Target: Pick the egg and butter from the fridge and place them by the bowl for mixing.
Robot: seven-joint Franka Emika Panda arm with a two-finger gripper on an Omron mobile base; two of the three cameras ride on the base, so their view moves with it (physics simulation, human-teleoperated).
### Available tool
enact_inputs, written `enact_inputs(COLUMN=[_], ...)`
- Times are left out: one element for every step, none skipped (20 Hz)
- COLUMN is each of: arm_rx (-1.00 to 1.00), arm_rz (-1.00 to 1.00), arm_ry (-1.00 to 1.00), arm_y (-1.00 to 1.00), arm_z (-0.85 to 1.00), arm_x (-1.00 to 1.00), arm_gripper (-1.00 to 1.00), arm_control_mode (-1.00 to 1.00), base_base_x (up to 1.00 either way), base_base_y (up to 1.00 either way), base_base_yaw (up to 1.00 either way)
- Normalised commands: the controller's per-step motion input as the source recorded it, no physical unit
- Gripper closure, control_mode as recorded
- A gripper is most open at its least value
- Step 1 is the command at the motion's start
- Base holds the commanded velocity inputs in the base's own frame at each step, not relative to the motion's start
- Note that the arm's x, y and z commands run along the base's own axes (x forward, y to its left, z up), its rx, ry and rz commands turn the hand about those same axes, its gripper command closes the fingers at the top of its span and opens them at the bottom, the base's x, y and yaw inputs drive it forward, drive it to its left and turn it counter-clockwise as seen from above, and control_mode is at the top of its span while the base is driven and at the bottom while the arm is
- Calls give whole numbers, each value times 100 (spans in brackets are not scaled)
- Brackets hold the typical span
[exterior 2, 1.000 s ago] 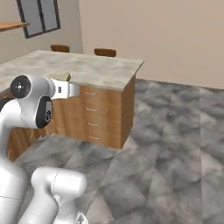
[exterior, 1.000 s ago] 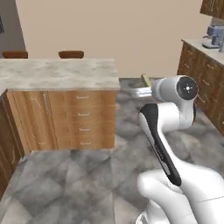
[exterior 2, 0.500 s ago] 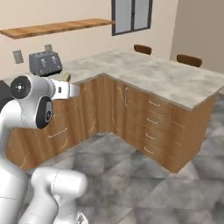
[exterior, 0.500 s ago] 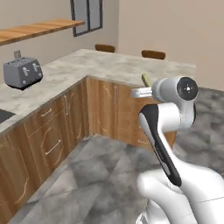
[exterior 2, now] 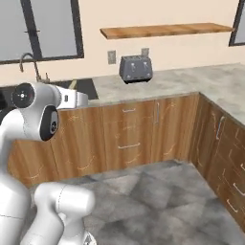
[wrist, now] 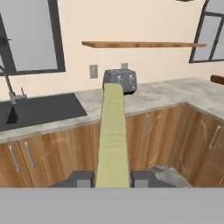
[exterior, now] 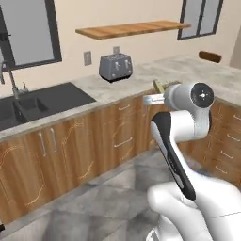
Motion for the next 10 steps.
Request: enact_inputs(arm_rx=[0, 0, 0, 0, 0, 0, 0, 0, 0, 0], arm_rz=[0, 0, 0, 0, 0, 0, 0, 0, 0, 0], arm_ry=[0, 0, 0, 0, 0, 0, 0, 0, 0, 0], arm_y=[0, 0, 0, 0, 0, 0, 0, 0, 0, 0], arm_z=[0, 0, 0, 0, 0, 0, 0, 0, 0, 0], arm_x=[0, 0, 0, 0, 0, 0, 0, 0, 0, 0], arm_gripper=[100, 100, 100, 100, 100, 100, 100, 100, 100, 100], arm_control_mode=[100, 100, 100, 100, 100, 100, 100, 100, 100, 100], base_base_x=[18, 16, 15, 15, 15, 15, 16, 16, 16, 16], base_base_y=[-4, -4, -4, -4, -3, -3, -3, -3, -2, -2], base_base_yaw=[90, 92, 93, 93, 93, 93, 93, 93, 92, 92])
